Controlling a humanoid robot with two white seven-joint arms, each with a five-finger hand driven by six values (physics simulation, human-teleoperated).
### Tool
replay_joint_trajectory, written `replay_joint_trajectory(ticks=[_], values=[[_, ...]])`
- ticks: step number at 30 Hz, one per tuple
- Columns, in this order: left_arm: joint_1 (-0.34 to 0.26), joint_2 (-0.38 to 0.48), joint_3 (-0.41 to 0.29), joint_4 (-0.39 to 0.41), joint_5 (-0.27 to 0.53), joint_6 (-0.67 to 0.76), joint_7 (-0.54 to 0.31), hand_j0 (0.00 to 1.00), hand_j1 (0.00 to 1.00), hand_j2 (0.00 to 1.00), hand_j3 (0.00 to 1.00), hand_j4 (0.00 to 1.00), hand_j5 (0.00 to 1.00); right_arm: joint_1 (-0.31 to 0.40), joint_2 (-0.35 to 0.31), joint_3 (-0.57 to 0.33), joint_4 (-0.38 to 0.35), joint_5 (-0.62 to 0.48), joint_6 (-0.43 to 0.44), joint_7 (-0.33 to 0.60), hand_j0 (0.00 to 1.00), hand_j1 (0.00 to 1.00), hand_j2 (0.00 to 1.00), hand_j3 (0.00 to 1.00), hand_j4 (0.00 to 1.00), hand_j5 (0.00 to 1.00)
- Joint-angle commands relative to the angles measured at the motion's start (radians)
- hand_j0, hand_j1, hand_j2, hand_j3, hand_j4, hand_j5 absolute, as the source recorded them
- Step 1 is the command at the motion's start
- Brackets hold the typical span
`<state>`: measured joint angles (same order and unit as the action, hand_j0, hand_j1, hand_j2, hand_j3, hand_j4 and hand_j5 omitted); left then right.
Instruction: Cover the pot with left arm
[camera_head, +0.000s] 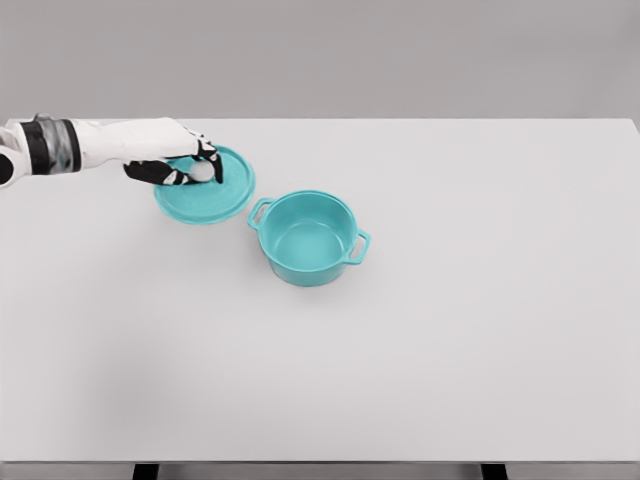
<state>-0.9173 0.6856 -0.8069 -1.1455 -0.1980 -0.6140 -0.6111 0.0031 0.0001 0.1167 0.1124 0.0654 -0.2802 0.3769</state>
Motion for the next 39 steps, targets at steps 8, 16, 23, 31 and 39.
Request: replay_joint_trajectory(ticks=[8,16,23,31,39], values=[[-0.002,0.023,-0.003,-0.099,0.012,0.003,0.000,0.52,0.52,0.52,0.52,0.52,0.52,0.000,0.000,0.000,0.000,0.001,0.001,0.000,1.00,1.00,1.00,1.00,1.00,1.00],[-0.005,0.011,-0.015,-0.143,0.009,0.003,0.000,0.52,0.52,0.52,0.52,0.52,0.52,0.000,0.000,0.000,0.000,0.001,-0.001,0.000,1.00,1.00,1.00,1.00,1.00,1.00],[-0.006,-0.043,-0.044,-0.148,0.000,0.003,0.000,0.53,0.53,0.53,0.53,0.53,0.53,0.000,0.000,0.000,0.001,-0.001,-0.001,0.000,1.00,1.00,1.00,1.00,1.00,1.00],[-0.009,-0.090,-0.049,-0.148,-0.006,0.003,0.000,0.53,0.53,0.53,0.53,0.53,0.53,0.000,0.000,0.000,0.000,0.001,-0.001,0.000,1.00,1.00,1.00,1.00,1.00,1.00],[-0.009,-0.109,-0.077,-0.148,-0.018,0.003,0.000,0.53,0.53,0.53,0.53,0.53,0.53,0.000,0.000,0.000,0.000,0.001,-0.001,0.000,1.00,1.00,1.00,1.00,1.00,1.00]])
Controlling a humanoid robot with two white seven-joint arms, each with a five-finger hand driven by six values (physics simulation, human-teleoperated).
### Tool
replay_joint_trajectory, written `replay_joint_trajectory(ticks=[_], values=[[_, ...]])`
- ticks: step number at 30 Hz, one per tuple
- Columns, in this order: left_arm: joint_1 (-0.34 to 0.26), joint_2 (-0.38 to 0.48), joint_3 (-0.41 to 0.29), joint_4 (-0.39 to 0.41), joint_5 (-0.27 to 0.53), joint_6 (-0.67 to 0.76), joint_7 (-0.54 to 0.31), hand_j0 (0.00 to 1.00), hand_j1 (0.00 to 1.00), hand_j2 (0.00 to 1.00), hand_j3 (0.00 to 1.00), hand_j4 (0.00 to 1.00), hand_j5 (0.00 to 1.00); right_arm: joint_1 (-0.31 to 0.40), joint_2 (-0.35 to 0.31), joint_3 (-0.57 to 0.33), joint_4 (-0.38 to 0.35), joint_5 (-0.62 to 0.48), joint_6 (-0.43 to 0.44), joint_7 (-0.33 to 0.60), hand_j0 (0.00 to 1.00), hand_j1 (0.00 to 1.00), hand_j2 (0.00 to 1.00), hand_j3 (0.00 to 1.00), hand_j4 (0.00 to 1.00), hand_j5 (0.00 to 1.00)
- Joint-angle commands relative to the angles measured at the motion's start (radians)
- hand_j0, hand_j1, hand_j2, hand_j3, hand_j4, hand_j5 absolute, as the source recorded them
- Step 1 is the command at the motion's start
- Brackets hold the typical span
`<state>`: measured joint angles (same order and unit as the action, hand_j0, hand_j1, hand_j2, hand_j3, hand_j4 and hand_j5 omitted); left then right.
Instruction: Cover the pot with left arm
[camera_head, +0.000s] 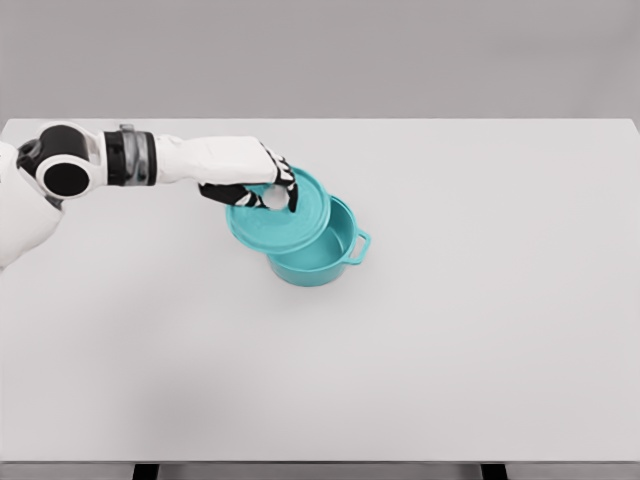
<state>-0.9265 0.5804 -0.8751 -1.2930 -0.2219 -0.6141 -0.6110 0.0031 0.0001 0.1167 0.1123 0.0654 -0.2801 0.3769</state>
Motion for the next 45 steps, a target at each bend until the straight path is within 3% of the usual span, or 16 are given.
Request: replay_joint_trajectory(ticks=[1,40,45], values=[[0.000,-0.004,-0.008,0.000,0.006,0.003,0.000,0.53,0.53,0.53,0.53,0.53,0.53,0.000,0.000,0.000,0.000,0.001,-0.001,0.000,1.00,1.00,1.00,1.00,1.00,1.00],[0.000,-0.067,-0.024,0.001,0.007,0.003,0.000,0.53,0.53,0.53,0.53,0.53,0.53,0.000,0.000,0.000,0.000,0.001,-0.001,0.000,1.00,1.00,1.00,1.00,1.00,1.00],[0.000,-0.070,-0.022,0.001,0.007,0.003,0.000,0.58,0.58,0.58,0.58,0.58,0.58,0.000,0.000,0.000,0.001,0.001,-0.001,0.000,1.00,1.00,1.00,1.00,1.00,1.00]])
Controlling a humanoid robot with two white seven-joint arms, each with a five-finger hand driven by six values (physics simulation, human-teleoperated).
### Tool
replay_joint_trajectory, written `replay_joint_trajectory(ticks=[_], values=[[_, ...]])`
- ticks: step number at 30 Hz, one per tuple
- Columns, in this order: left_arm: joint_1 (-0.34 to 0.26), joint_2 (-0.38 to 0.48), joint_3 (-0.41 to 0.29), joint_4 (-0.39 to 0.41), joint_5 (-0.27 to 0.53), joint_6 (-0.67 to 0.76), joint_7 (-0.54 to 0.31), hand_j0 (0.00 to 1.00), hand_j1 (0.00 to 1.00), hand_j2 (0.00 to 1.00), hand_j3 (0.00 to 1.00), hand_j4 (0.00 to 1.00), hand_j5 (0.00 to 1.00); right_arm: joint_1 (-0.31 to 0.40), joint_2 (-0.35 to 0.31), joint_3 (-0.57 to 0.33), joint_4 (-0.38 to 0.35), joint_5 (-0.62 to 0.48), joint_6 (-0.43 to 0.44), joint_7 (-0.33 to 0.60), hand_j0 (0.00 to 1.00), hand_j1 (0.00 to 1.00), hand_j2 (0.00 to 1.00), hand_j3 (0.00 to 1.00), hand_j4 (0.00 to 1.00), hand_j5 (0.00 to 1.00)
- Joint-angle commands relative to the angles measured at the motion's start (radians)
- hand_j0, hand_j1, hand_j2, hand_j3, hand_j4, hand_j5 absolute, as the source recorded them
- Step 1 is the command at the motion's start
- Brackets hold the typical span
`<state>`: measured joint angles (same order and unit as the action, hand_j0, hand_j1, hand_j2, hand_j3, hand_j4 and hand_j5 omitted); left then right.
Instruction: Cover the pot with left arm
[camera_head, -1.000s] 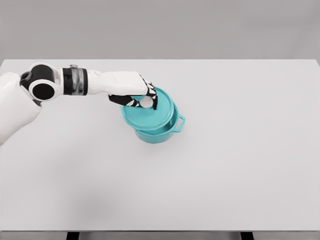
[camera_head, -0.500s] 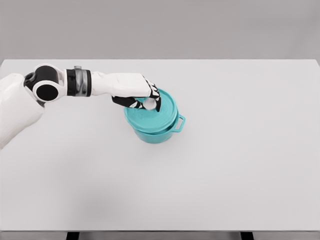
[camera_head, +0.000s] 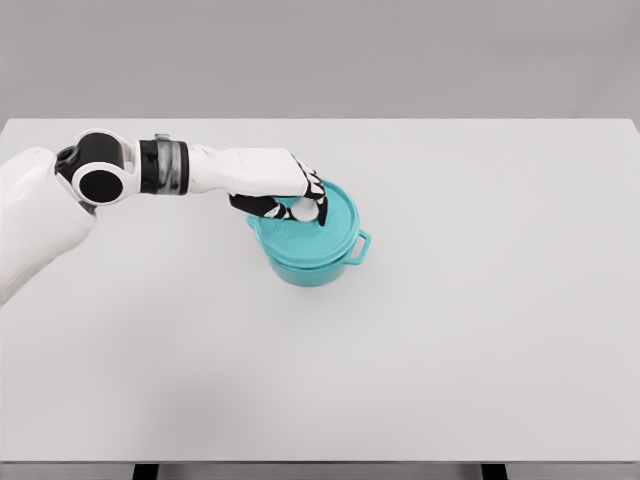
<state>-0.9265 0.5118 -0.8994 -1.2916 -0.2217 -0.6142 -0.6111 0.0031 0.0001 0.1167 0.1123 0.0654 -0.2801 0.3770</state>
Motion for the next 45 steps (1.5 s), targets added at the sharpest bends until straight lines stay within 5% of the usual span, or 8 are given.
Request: replay_joint_trajectory(ticks=[1,14,28,45], values=[[0.000,-0.001,0.002,0.000,0.007,0.003,0.000,0.59,0.59,0.59,0.59,0.59,0.59,0.000,0.000,0.000,0.000,0.001,-0.001,0.000,1.00,1.00,1.00,1.00,1.00,1.00],[0.000,0.001,0.001,0.001,0.007,0.003,0.000,0.65,0.65,0.65,0.65,0.65,0.65,0.000,0.000,0.000,0.000,0.001,-0.001,0.000,1.00,1.00,1.00,1.00,1.00,1.00],[0.003,0.013,0.007,0.006,0.001,0.003,0.000,0.88,0.88,0.88,0.88,0.88,0.88,0.000,0.000,0.000,0.000,0.001,-0.001,0.000,1.00,1.00,1.00,1.00,1.00,1.00],[0.005,0.088,0.034,-0.006,0.035,0.003,0.000,1.00,1.00,1.00,1.00,1.00,1.00,0.000,0.000,0.000,0.000,0.001,-0.001,0.000,1.00,1.00,1.00,1.00,1.00,1.00]])
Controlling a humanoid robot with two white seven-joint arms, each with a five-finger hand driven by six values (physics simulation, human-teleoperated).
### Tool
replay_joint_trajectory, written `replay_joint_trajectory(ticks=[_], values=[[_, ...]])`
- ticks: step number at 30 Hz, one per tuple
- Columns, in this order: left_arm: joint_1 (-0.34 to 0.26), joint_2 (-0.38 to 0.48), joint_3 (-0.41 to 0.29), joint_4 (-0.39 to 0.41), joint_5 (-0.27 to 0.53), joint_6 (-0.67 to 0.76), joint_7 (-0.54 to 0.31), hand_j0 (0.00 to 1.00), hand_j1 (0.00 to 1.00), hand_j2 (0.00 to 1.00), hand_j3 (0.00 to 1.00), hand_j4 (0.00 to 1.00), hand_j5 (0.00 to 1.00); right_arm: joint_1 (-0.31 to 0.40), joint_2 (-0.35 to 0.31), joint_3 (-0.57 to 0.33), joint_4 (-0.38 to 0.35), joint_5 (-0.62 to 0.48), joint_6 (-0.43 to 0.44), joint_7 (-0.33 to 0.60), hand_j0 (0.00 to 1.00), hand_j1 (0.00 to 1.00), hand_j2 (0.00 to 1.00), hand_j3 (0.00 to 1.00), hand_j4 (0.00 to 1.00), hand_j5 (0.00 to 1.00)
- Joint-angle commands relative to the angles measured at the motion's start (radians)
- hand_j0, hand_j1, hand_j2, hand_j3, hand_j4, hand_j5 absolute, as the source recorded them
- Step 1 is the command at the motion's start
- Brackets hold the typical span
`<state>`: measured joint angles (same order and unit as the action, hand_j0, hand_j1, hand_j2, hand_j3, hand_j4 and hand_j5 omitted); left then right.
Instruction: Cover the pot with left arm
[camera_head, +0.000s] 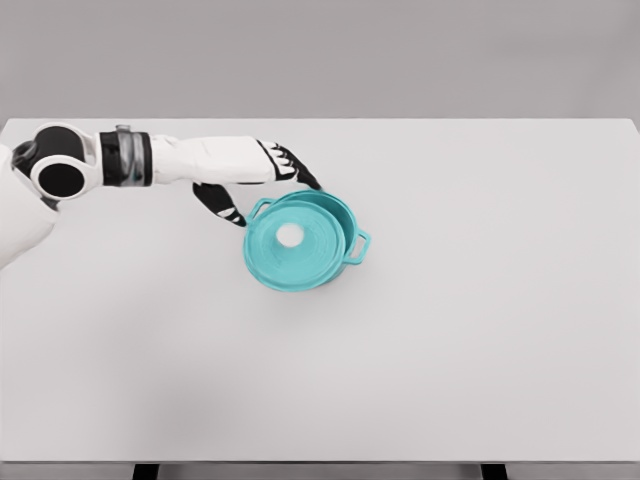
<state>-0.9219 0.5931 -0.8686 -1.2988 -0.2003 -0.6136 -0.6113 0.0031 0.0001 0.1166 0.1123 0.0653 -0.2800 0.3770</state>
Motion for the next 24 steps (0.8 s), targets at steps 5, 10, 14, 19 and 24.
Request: replay_joint_trajectory(ticks=[5,10,14,19,24], values=[[-0.002,0.005,0.002,0.004,0.033,0.003,0.000,1.00,1.00,1.00,1.00,1.00,1.00,0.000,0.000,0.000,0.000,0.001,-0.001,0.000,1.00,1.00,1.00,1.00,1.00,1.00],[-0.002,0.005,0.000,0.007,0.035,0.003,0.000,1.00,1.00,1.00,1.00,1.00,1.00,0.000,0.000,0.000,0.001,0.001,0.001,0.000,1.00,1.00,1.00,1.00,1.00,1.00],[-0.002,0.004,0.000,0.007,0.042,0.003,0.000,1.00,1.00,1.00,1.00,1.00,1.00,0.000,0.000,0.000,0.000,0.001,-0.001,0.000,1.00,1.00,1.00,1.00,1.00,1.00],[-0.002,0.007,-0.003,0.009,0.059,0.003,0.000,1.00,1.00,1.00,1.00,1.00,1.00,0.000,0.000,0.000,0.001,0.001,-0.001,0.000,1.00,1.00,1.00,1.00,1.00,1.00],[0.000,0.027,-0.004,0.007,0.087,0.003,0.000,1.00,1.00,1.00,1.00,1.00,1.00,0.000,0.000,0.000,0.000,0.001,-0.001,0.000,1.00,1.00,1.00,1.00,1.00,1.00]])
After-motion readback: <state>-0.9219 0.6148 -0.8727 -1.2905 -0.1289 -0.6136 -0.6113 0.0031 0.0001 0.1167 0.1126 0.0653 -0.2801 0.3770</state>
